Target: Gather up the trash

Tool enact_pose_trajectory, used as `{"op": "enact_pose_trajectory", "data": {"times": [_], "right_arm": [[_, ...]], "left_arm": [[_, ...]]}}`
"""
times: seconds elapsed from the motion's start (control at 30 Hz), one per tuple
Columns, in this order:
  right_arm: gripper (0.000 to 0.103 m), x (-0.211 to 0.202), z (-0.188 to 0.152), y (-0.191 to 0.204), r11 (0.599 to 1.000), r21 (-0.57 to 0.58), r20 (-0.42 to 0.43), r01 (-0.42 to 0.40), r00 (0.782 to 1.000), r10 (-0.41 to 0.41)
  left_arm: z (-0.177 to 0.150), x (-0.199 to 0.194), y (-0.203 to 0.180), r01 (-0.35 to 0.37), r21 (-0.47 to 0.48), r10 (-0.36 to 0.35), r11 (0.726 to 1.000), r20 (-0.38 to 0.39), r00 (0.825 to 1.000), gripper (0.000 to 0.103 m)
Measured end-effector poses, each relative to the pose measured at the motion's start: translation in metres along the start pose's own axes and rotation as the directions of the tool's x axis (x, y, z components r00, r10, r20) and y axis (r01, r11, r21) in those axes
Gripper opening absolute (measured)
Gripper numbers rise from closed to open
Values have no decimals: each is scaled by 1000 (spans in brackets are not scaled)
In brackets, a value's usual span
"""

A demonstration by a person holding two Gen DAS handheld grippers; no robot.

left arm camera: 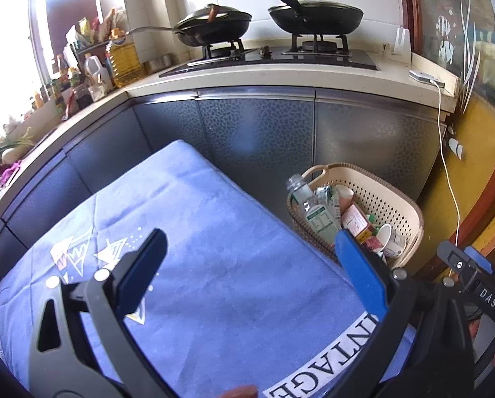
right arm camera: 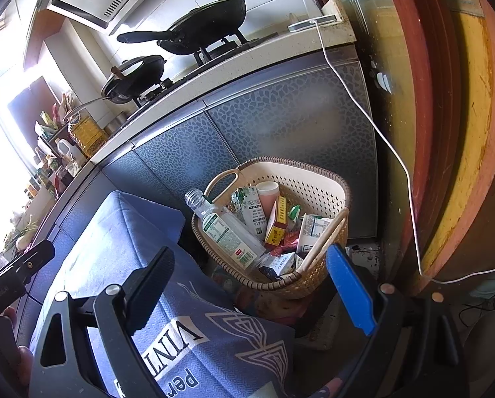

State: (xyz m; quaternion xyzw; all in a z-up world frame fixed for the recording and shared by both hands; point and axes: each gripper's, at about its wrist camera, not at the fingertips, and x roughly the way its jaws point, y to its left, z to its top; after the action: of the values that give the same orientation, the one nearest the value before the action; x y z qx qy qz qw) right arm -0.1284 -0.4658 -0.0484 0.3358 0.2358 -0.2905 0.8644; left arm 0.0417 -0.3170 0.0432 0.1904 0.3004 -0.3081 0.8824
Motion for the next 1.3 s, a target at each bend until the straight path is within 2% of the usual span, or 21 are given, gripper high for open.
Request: {"op": "enact_pose_trajectory", "data": {"times": [0.33,0.47,0.6,0.73,0.93,1.3], "right_arm": [[91,-6,3,11,1000,-22,5,-13,1000,13],[91,-9,5,9,1000,-17,21,-3,1000,3],[91,-15,11,3,1000,3,49,18,999,-18],[91,-20,17,-2,999,16,67,28,997,-29],[91,-21,18,2,1000,4,62,16,998,-16],[91,-16,8,21,999,-32,30,-8,1000,9]], "left_arm": [[-3,-4,1,5,8,-5,1000,-10,1000,97],[-3,-6,4,-27,11,28,1000,-22,999,97],[-3,-12,14,-12,-20,11,1000,-13,1000,97],[-5,-15,13,-57,3,57,998,7,998,97],[-8,-16,11,-12,0,12,1000,-4,1000,97],[-11,-13,14,-13,-11,12,1000,-19,1000,97]]}}
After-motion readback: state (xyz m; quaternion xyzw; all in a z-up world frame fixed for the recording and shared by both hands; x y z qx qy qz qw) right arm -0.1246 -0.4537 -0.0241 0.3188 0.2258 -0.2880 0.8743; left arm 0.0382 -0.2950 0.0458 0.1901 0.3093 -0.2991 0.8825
